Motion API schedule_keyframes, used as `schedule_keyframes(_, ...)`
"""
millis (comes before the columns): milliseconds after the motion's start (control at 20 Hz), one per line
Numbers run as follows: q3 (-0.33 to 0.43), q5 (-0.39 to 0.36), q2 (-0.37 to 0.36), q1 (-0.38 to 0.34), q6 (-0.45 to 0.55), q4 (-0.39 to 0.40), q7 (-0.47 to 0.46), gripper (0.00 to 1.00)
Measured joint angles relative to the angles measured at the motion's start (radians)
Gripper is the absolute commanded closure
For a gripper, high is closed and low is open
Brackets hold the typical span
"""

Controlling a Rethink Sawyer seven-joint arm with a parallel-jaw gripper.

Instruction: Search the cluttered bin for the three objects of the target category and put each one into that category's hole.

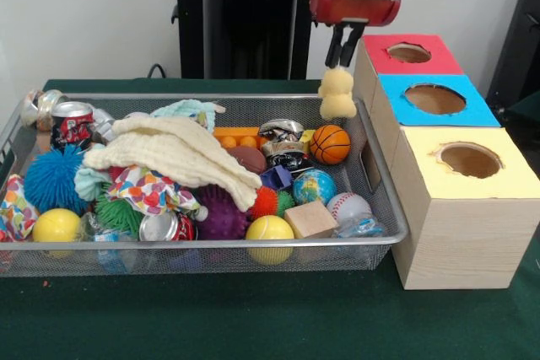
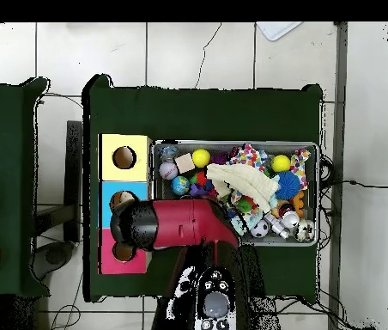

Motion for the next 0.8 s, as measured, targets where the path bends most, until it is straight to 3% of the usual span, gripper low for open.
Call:
schedule_keyframes(350, -0.007, 0.03, -0.084, 0.038, -0.017, 0.159, 0.0, 1.0)
schedule_keyframes(800, -0.023, 0.087, -0.174, 0.154, -0.107, 0.379, 0.015, 1.0)
